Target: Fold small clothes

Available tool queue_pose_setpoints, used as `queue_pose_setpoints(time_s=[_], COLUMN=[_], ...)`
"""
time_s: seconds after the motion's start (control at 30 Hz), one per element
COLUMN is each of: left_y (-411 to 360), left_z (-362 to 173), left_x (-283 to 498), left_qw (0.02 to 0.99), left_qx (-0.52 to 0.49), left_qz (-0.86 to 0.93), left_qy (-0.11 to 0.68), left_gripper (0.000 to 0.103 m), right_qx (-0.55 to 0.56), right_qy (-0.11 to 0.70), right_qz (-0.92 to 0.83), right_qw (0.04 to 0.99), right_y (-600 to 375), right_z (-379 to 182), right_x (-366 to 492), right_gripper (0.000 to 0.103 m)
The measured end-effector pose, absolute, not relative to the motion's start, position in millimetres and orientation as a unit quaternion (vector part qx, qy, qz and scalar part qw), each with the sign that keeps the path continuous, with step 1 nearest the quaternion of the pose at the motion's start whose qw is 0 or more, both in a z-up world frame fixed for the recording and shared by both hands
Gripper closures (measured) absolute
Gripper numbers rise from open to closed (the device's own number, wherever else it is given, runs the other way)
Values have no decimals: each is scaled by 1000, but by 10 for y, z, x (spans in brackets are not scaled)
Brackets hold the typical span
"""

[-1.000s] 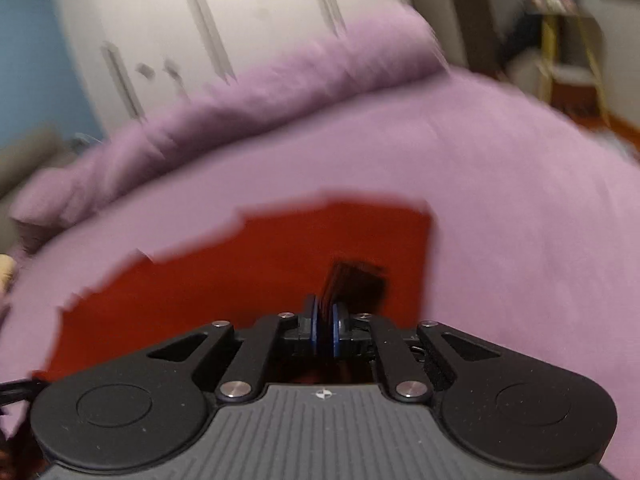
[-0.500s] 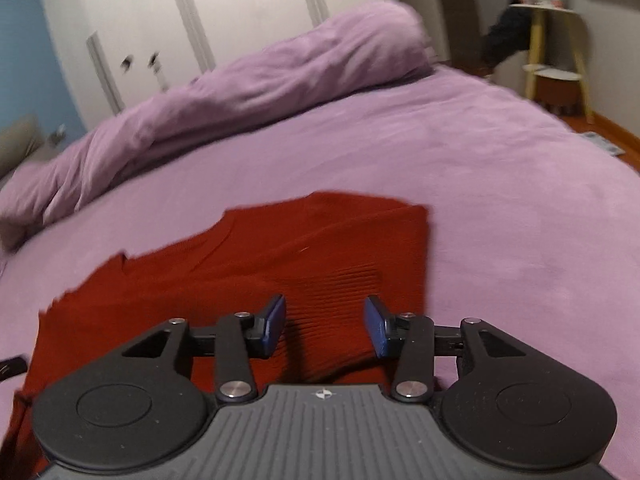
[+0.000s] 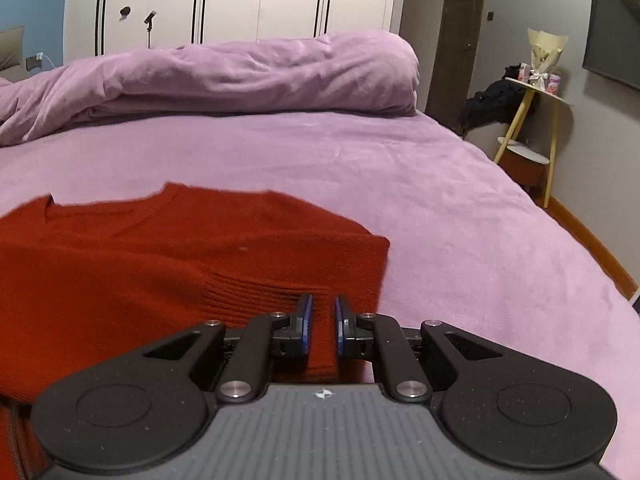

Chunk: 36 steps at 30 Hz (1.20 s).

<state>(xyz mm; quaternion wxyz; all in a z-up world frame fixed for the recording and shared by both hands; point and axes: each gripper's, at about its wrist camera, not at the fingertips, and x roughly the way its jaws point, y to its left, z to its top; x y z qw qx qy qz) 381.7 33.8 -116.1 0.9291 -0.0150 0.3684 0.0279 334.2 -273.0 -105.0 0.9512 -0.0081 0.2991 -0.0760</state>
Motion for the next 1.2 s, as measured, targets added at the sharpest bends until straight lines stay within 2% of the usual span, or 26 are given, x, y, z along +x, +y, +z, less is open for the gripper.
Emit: queue_pose_setpoints(time_s=[0.03, 0.2, 0.3, 0.33, 0.53, 0.6, 0.63, 0.83, 0.9, 0.97, 1.03, 1.07, 1.1, 1.2], left_y=[341, 233, 216, 256, 496, 623, 665, 904, 984, 1056, 1066, 1068, 1067, 1034], left_z=[-1141, -1073, -1190, -1242, -1328, -1349, -1345, -1226, -1157, -1062, -1024, -1020, -1025, -1063], left_x=[3809, 3784, 3893, 3928, 3913, 3903, 3896, 3560, 3228, 2788, 2392, 2167, 1945, 1423], left_qw=[929, 942, 944, 942, 946, 943, 942, 923, 919, 921, 913, 910, 906, 894], left_qx=[-25, -40, -18, -21, -30, -48, -51, -35, -28, -37, -34, -35, -39, -56], left_qz=[28, -9, -7, -2, 0, 11, 21, 43, 32, 5, -7, -14, -22, -37], left_qy=[367, 333, 329, 334, 323, 328, 332, 382, 393, 389, 407, 413, 421, 443], left_gripper=[32, 31, 24, 21, 19, 19, 19, 19, 20, 20, 20, 20, 20, 20], right_qx=[1, -10, -52, -63, -56, -32, -30, -18, -3, 17, 45, 66, 87, 163], right_qy=[290, 292, 303, 310, 278, 276, 276, 297, 313, 316, 334, 342, 350, 373], right_qz=[-57, 60, 88, 81, 17, 22, 20, 15, 11, 16, 3, -6, -13, -26], right_qw=[955, 954, 947, 945, 959, 960, 960, 955, 950, 948, 942, 937, 933, 913], right_y=[-2662, -2142, -1926, -1935, -2453, -2606, -2638, -2662, -2764, -2883, -3058, -3156, -3249, -3491], right_z=[-1002, -963, -1112, -1178, -1243, -1251, -1251, -1166, -1097, -1038, -978, -956, -940, -917], right_x=[3307, 3353, 3422, 3448, 3388, 3343, 3330, 3264, 3102, 2736, 2282, 2034, 1795, 1071], right_gripper=[90, 90, 90, 90, 92, 102, 103, 103, 94, 93, 73, 57, 53, 52])
